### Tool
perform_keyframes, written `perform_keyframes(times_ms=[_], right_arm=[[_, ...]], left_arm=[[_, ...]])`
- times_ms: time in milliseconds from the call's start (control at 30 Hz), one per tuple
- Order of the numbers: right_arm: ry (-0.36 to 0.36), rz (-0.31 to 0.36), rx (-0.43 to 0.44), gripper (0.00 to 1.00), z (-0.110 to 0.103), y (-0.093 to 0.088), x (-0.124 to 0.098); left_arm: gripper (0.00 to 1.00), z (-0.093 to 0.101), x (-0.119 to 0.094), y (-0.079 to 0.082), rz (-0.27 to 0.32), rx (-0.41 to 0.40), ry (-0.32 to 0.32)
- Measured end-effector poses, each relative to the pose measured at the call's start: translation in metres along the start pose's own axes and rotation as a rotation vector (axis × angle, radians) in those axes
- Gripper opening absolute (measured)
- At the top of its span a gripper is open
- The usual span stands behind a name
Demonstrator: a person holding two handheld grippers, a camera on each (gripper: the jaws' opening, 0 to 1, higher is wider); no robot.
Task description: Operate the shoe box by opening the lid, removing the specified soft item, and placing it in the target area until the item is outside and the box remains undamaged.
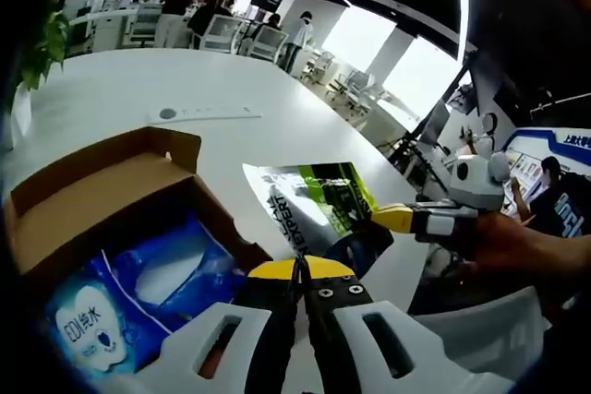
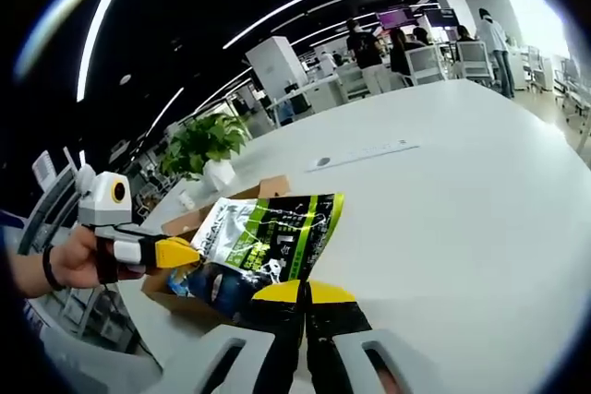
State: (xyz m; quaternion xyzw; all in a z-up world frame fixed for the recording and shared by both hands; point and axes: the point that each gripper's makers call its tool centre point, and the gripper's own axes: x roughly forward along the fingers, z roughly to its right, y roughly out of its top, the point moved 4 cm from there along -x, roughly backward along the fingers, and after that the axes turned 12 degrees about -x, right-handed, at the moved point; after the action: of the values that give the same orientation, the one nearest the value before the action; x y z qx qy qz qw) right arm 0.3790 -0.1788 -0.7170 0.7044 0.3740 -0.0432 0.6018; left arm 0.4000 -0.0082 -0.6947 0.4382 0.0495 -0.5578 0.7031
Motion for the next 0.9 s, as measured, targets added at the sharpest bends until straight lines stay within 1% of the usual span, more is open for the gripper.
perform_keyframes(times_ms=[167, 333, 433, 700, 900], right_arm=[[-0.019, 0.003, 0.013, 0.00, 0.016, -0.003, -0.011], [-0.027, 0.003, 0.015, 0.00, 0.029, -0.004, -0.018], [-0.031, 0.005, 0.020, 0.00, 0.036, -0.004, -0.020], [-0.025, 0.001, 0.029, 0.00, 0.042, -0.003, -0.016], [-0.014, -0.015, 0.031, 0.00, 0.052, -0.001, -0.009]], left_arm=[[0.00, 0.014, 0.013, 0.000, -0.005, 0.012, -0.031], [0.00, 0.022, 0.026, -0.001, -0.021, 0.023, -0.036], [0.00, 0.026, 0.032, 0.002, -0.018, 0.032, -0.036], [0.00, 0.024, 0.047, 0.007, -0.027, 0.039, -0.024], [0.00, 0.020, 0.061, 0.010, -0.032, 0.041, 0.000]])
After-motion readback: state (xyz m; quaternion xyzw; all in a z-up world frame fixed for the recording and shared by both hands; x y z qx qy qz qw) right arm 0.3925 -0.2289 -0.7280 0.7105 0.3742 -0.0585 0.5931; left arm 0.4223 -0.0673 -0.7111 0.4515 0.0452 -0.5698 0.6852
